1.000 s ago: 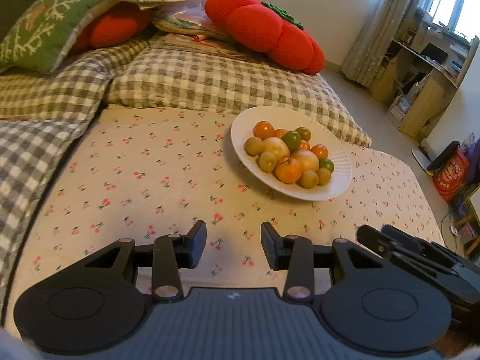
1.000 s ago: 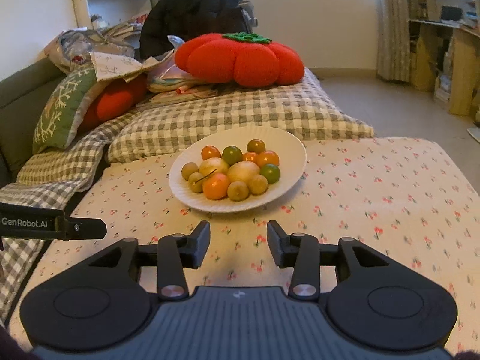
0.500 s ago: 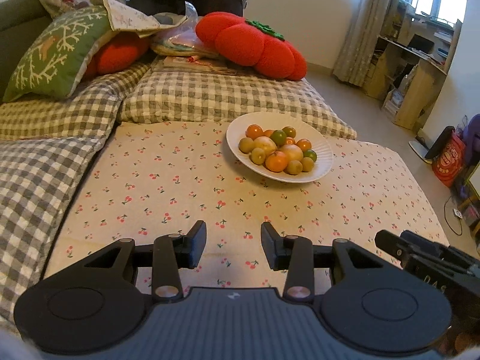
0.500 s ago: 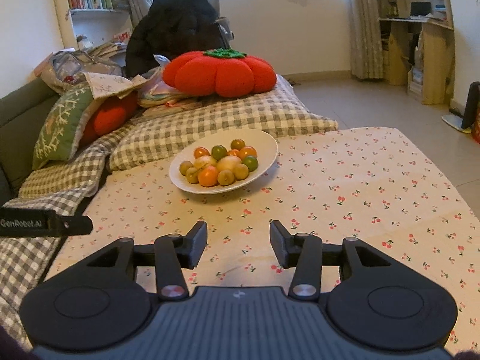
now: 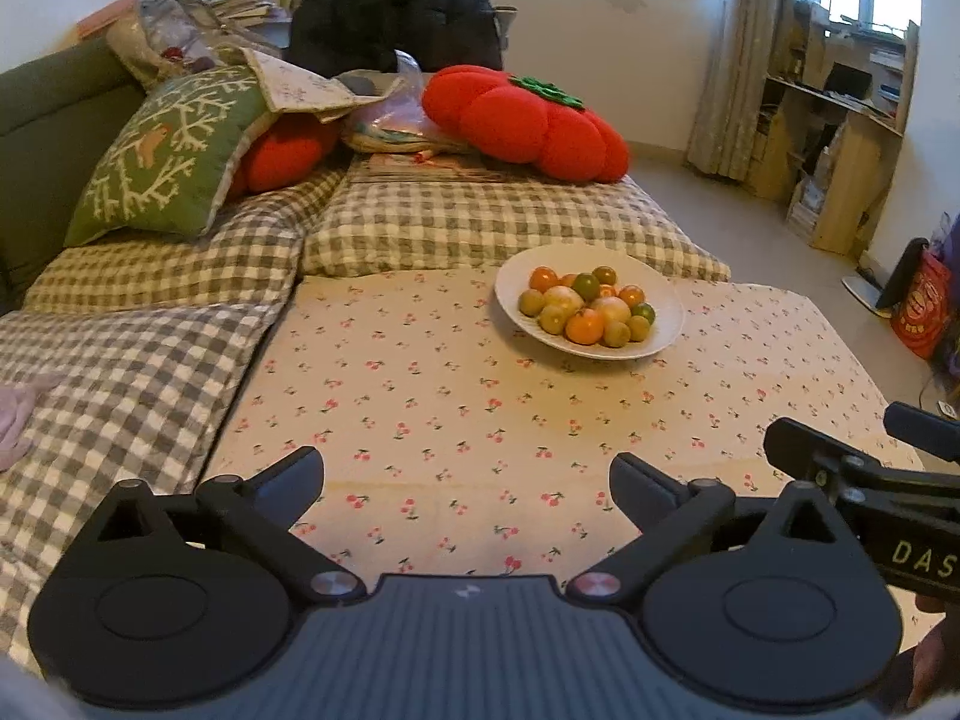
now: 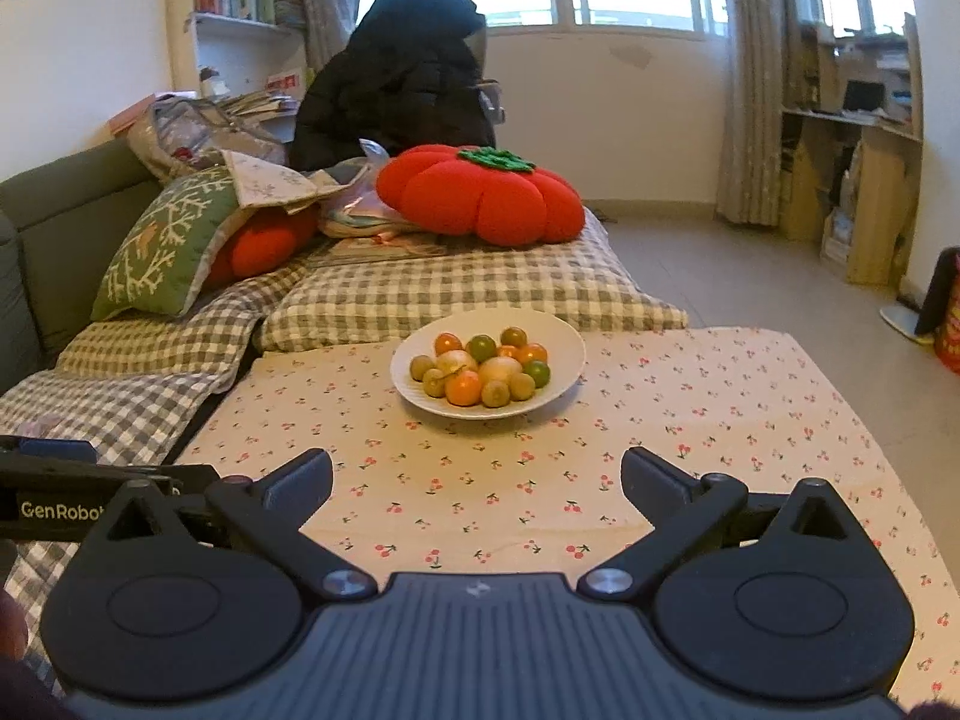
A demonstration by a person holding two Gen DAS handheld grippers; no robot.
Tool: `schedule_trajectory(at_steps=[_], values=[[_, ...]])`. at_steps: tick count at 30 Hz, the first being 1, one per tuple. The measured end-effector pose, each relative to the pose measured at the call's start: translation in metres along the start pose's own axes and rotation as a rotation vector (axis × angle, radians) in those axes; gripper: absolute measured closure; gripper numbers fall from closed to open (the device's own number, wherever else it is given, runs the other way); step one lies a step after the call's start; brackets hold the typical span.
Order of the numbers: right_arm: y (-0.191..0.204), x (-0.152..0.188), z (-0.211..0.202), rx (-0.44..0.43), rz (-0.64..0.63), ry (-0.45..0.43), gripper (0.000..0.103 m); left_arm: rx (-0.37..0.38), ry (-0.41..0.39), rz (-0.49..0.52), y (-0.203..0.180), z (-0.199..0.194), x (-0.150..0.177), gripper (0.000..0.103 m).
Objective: Organize fruits
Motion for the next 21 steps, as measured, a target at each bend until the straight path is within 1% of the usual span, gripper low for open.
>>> schedule_trajectory(at_steps=[8,21], values=[[0.0096,0.0004,-0.0051,-0.007,-0.012,0.006,0.000,-0.011,-0.007,-0.011,0.0056,-0.0095,-0.0020,0.004],[0.0078,0.0004,-0.0083,-0.002,0.005,0.002,0.000,-0.006,-0.012,0.032,-0.0005,-0.0096,-0.0017,0.004]])
Point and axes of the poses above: each gripper's, at about its wrist camera, not at the fingertips, and z roughly the way its jaws point, y to its left, x to its underside, the point moved 3 cm from there along z, roughly the way its jaws point, and after that the axes turned 5 degrees about -y, right-handed, at the moved point
